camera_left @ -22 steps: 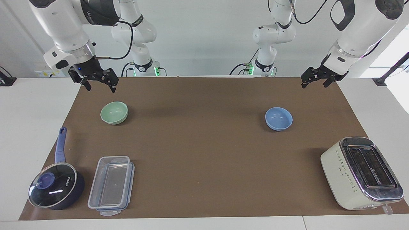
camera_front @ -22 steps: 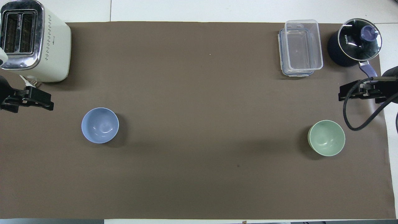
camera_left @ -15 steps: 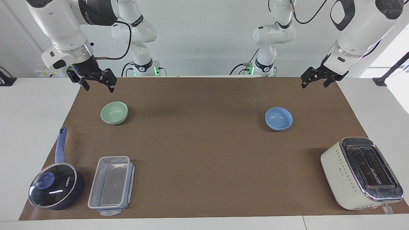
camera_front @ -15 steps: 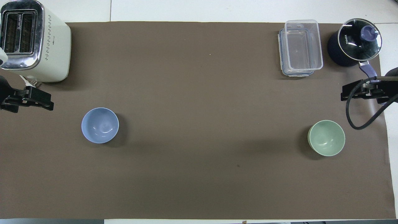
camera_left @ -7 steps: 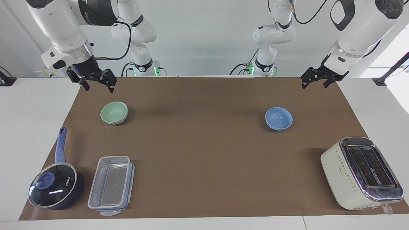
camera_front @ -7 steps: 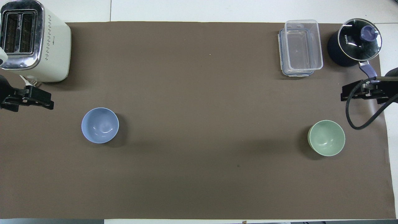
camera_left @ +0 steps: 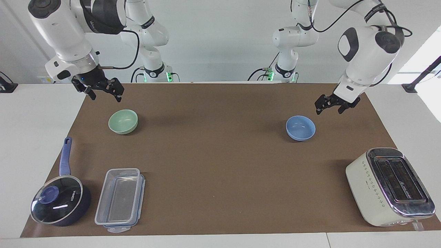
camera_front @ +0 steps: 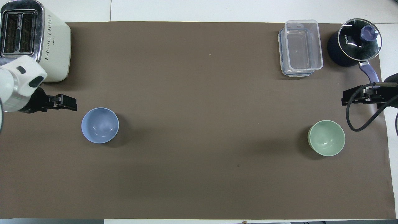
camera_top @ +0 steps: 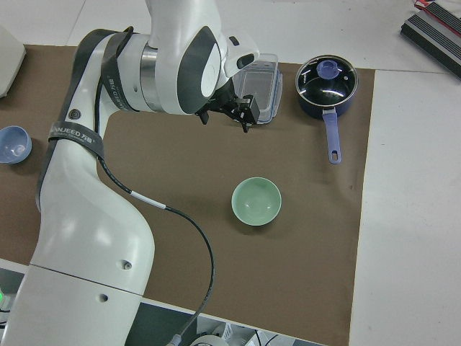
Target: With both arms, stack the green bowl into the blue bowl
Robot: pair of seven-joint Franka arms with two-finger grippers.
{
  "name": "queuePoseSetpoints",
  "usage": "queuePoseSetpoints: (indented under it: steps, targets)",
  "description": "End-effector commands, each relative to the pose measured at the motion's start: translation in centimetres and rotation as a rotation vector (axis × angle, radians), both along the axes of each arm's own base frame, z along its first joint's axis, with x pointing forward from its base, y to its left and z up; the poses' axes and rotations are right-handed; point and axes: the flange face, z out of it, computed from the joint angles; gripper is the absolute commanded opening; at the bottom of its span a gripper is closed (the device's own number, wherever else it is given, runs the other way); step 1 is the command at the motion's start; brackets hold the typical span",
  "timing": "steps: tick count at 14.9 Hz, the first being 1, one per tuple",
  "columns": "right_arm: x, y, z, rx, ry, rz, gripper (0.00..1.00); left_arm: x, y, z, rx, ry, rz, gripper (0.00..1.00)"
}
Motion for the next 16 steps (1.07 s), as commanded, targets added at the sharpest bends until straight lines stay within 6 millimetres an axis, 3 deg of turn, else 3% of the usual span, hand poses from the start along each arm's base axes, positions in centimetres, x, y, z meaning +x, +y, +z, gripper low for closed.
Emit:
queuePoseSetpoints:
  steps: [1,4,9,12,14,16]
  targets:
    - [-4.7,-2.7,-4.6,0.018,-0.044,0.022,1.00,-0.9,0.5,-6.8,0.009,-0.016,-0.080,1.00]
    - [-7.2,-3.4,-9.0,0.015,-0.064,0.021,1.00,-1.6,0.4,-10.6,0.009,0.001,-0.107,0.96]
    - [-8.7,-7.0,-15.9,0.016,-0.055,0.027,1.00,-2.6,0.2,-12.0,0.007,0.006,-0.150,0.88]
    - [-9.6,-8.9,-18.4,0.015,-0.056,0.027,1.00,-3.3,0.1,-12.5,0.008,0.020,-0.158,0.77]
    - [-9.6,-9.5,-19.7,0.012,-0.064,0.017,1.00,-3.4,0.1,-12.6,0.008,0.021,-0.159,0.49]
    - [-9.5,-10.3,-21.1,0.014,-0.055,0.003,1.00,-3.5,0.2,-12.6,0.008,0.021,-0.162,0.03]
